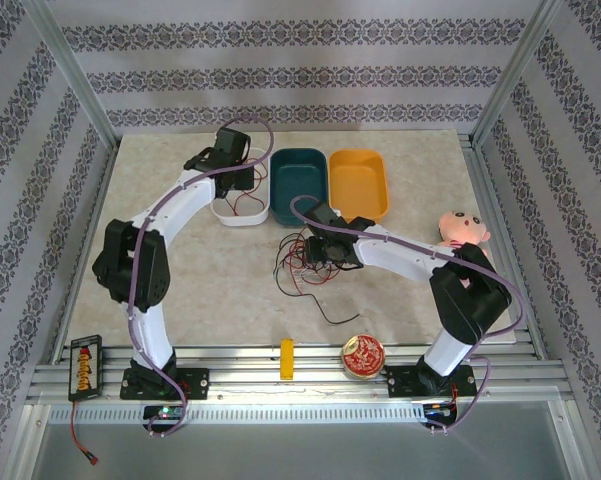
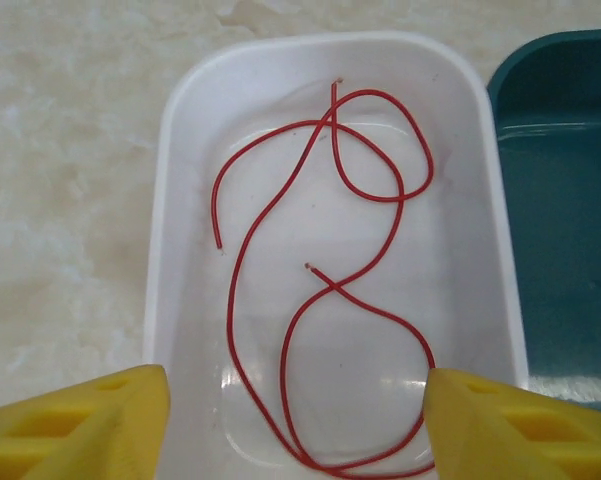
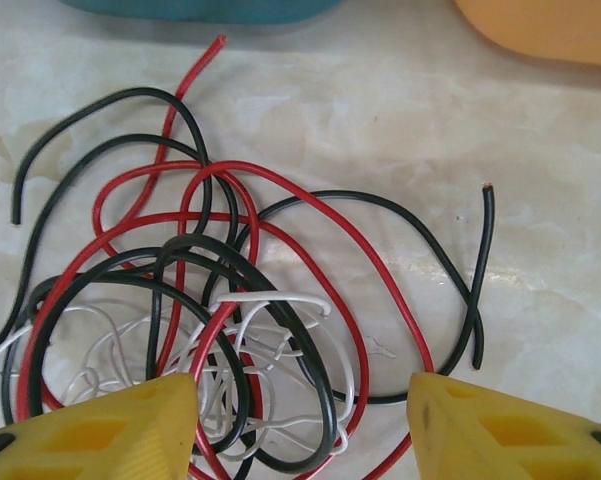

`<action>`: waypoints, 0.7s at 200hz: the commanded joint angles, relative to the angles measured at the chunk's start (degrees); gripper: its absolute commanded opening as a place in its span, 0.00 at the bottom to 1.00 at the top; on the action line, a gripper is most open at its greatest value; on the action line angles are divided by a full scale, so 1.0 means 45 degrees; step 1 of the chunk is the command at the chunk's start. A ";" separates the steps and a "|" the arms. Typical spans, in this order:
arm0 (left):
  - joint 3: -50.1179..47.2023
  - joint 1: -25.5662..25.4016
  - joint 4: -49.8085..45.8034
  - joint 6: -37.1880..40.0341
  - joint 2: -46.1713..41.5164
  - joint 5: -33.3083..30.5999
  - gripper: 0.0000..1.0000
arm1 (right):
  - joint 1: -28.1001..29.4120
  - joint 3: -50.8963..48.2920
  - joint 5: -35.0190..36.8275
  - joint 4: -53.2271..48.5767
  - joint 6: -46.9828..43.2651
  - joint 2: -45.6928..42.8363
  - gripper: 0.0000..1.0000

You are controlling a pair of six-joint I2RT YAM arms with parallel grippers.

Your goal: Untangle the cables

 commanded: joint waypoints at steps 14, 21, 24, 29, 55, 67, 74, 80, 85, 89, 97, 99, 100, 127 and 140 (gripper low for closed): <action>-0.1852 -0.0372 0.0725 -0.0450 -0.2405 0.0707 0.82 | 0.0184 -0.0117 0.0492 -0.0244 0.0059 -0.1205 0.58; -0.2370 -0.0417 0.0979 -0.0598 -0.2856 0.0901 0.86 | 0.0173 -0.0190 0.0531 -0.0228 0.0088 -0.1363 0.58; -0.2603 -0.0471 0.1074 -0.0638 -0.3045 0.0983 0.88 | 0.0175 -0.0230 0.0553 -0.0218 0.0112 -0.1431 0.58; -0.2973 -0.0531 0.1245 -0.0725 -0.3361 0.1089 0.92 | 0.0180 -0.0280 0.0576 -0.0204 0.0128 -0.1551 0.58; -0.4824 -0.1200 0.1721 -0.1221 -0.4799 0.1468 1.00 | 0.0164 -0.0616 0.0768 -0.0148 0.0285 -0.2029 0.58; -0.5839 -0.1797 0.2049 -0.1422 -0.5459 0.1492 1.00 | 0.0155 -0.0780 0.0895 -0.0119 0.0337 -0.2230 0.59; -0.6459 -0.2207 0.2362 -0.1476 -0.5836 0.1493 1.00 | 0.0157 -0.0868 0.0977 -0.0119 0.0381 -0.2363 0.59; -0.7072 -0.2547 0.2616 -0.1620 -0.6155 0.1457 0.99 | 0.0139 -0.0972 0.1069 -0.0134 0.0433 -0.2478 0.60; -0.7537 -0.2814 0.2823 -0.1811 -0.6386 0.1455 1.00 | 0.0135 -0.1061 0.1138 -0.0110 0.0473 -0.2573 0.61; -0.7894 -0.3031 0.2970 -0.2058 -0.6580 0.1455 1.00 | 0.0105 -0.1123 0.1172 -0.0112 0.0510 -0.2659 0.62; -0.8558 -0.3435 0.3345 -0.2485 -0.6907 0.1507 1.00 | 0.0073 -0.1265 0.1264 -0.0052 0.0583 -0.2830 0.66; -0.8738 -0.3538 0.3435 -0.2635 -0.6992 0.1512 1.00 | 0.0060 -0.1315 0.1285 -0.0044 0.0607 -0.2878 0.67; -0.8843 -0.3595 0.3467 -0.2692 -0.7026 0.1522 1.00 | 0.0058 -0.1327 0.1291 -0.0042 0.0611 -0.2893 0.68; -1.0452 -0.5048 0.4267 -0.3997 -0.7613 0.1361 1.00 | -0.0110 -0.1789 0.1359 0.0167 0.0772 -0.3417 0.83; -1.0797 -0.5603 0.4469 -0.4475 -0.7573 0.1048 0.98 | -0.0175 -0.1979 0.1422 0.0304 0.0866 -0.3632 0.95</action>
